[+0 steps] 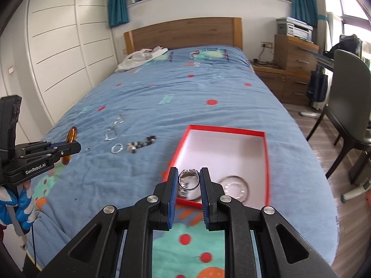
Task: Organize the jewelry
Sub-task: 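Carry the amber bangle and ring over the red box with both tools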
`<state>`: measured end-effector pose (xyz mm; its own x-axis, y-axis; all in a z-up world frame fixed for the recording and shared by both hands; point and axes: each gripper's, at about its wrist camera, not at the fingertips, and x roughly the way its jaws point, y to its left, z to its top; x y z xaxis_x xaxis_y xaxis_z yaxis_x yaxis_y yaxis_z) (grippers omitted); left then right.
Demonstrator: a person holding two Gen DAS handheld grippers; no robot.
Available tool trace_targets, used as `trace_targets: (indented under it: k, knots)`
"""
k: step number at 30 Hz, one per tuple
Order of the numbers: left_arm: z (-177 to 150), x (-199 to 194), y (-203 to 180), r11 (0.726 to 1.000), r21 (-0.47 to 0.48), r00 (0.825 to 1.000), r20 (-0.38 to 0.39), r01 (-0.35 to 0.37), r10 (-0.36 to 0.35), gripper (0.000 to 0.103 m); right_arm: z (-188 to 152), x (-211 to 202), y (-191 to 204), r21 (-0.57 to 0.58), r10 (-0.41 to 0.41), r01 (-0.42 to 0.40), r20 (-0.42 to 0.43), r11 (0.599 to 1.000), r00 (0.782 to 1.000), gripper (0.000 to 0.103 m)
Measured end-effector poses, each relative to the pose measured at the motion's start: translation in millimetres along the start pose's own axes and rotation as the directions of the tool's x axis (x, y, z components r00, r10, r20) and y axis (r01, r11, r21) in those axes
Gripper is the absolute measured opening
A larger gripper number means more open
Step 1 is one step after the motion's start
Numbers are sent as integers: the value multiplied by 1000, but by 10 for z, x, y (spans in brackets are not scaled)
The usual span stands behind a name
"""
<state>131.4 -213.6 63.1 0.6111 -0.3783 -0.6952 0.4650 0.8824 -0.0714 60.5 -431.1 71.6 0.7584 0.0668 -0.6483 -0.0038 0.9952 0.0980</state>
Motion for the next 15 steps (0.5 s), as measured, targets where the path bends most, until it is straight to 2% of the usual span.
trace_targets:
  k: [9, 15]
  knots:
    - [239, 546, -531, 996, 55, 996, -46, 76, -74, 9, -7, 346, -380, 16, -26, 27, -64, 1000, 998, 19]
    - [266, 950, -825, 989, 98, 990, -98, 109, -100, 9, -92, 642, -601, 41, -24, 29, -108, 999, 994, 19]
